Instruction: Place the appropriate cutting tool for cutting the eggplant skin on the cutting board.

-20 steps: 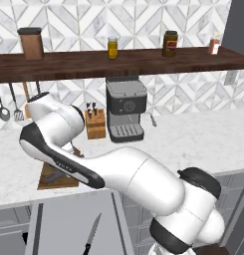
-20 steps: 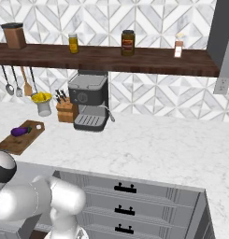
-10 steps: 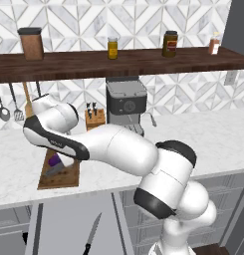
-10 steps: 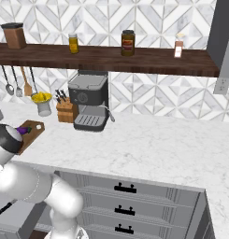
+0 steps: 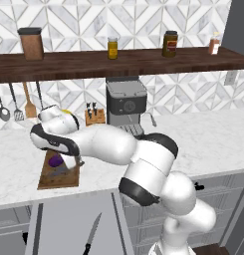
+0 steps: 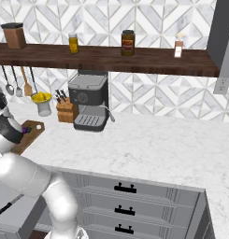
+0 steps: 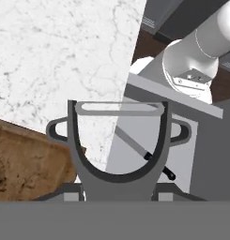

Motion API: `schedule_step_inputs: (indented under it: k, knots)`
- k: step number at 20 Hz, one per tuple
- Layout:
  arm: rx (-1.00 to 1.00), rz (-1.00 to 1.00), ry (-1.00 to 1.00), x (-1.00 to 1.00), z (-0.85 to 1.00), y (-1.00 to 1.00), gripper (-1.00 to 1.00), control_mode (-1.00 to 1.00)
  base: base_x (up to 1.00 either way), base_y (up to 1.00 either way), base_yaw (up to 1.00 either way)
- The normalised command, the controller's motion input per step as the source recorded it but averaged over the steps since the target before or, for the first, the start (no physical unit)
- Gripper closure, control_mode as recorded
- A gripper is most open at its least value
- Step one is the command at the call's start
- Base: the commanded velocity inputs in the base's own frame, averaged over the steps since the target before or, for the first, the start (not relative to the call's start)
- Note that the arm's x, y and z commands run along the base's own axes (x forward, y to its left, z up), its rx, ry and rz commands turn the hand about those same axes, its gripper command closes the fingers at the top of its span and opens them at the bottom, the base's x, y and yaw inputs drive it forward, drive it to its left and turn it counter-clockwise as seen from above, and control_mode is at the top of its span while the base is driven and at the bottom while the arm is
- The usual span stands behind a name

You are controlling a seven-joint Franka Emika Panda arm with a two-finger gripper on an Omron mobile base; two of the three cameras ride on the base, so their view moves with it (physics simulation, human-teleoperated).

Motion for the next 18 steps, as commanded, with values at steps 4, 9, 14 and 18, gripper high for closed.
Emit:
schedule_step_inputs:
  k: [4,9,14,18]
  knots:
    - [0.00,0.00,0.00,0.35,-0.43,0.03,1.00,-1.00,0.00,0.00,0.00]
    - [0.00,0.00,-0.02,0.27,-0.35,0.13,1.00,-1.00,0.00,0.00,0.00]
    - [0.02,0.00,-0.01,0.16,-0.49,0.01,1.00,-1.00,0.00,0.00,0.00]
    - [0.10,0.00,-0.04,0.08,-0.54,-0.08,1.00,-1.00,0.00,0.00,0.00]
